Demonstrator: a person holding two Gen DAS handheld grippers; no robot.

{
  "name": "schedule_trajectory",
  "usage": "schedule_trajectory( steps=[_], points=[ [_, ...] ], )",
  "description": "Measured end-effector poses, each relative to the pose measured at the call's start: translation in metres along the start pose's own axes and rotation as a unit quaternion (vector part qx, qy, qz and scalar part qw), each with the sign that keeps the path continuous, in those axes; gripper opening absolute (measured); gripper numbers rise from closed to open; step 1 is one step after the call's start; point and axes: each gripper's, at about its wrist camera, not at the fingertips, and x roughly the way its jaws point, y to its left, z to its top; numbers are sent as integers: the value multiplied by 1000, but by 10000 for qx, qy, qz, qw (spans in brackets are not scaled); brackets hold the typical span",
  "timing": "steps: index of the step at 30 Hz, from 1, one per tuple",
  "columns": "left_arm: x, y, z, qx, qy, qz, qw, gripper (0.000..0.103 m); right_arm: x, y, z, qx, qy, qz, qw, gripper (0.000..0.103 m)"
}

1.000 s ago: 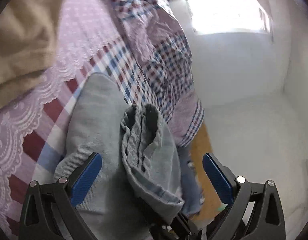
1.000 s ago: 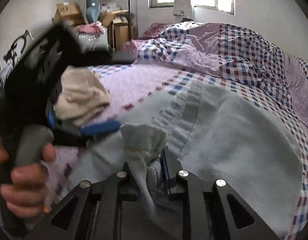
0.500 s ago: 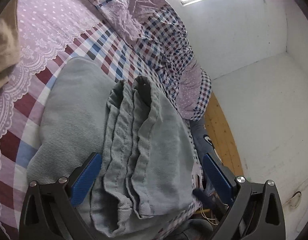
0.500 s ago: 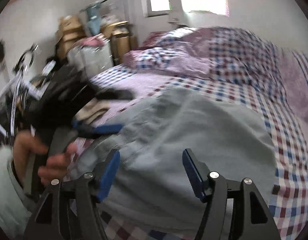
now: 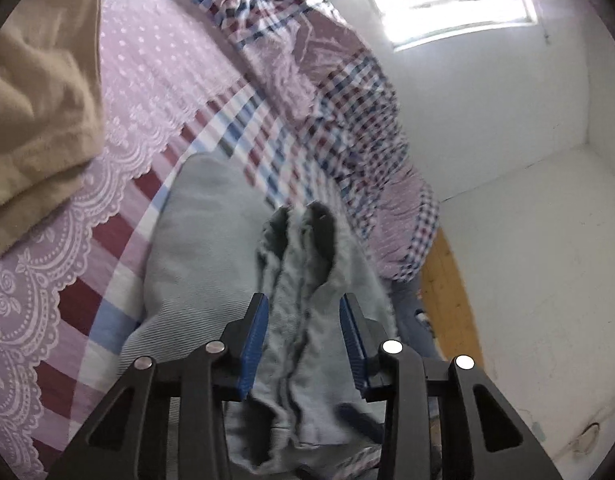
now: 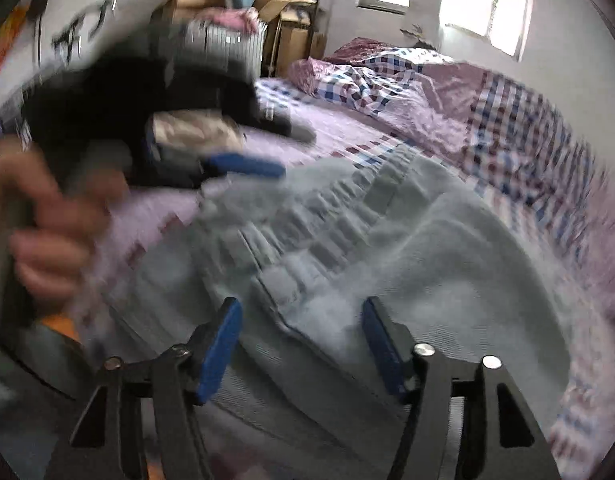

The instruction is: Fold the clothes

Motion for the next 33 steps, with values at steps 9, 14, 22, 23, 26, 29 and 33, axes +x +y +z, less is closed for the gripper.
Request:
schedule_trajectory(
  steps=[9,14,22,23,26,29,33],
  points=[
    [9,-27,-10,294,681,-927,9929,63,-42,-6,16,341,-721,20,9968,12],
    [28,-43,-18,588,1088,-943,9878,85,-44,7,19,146,-789,-68,9968,12],
    [57,-37,-25,607,1298,-64,9897,8,-32,18,0,98,-655,-339,9972,22],
    [56,-35,-25,538,1240,0,9908,6,-34,18,-4,83,-666,-429,9968,38],
    [48,-33,-21,406,997,-85,9941,5,-46,10,-23,169,-816,-763,9936,59],
    [36,-38,-18,486,752,-296,9955,5,-60,-21,-42,588,-800,-754,9922,65],
    [30,-40,-25,626,807,-301,9943,5,-75,-73,-51,1272,-721,-878,9853,67]
  ],
)
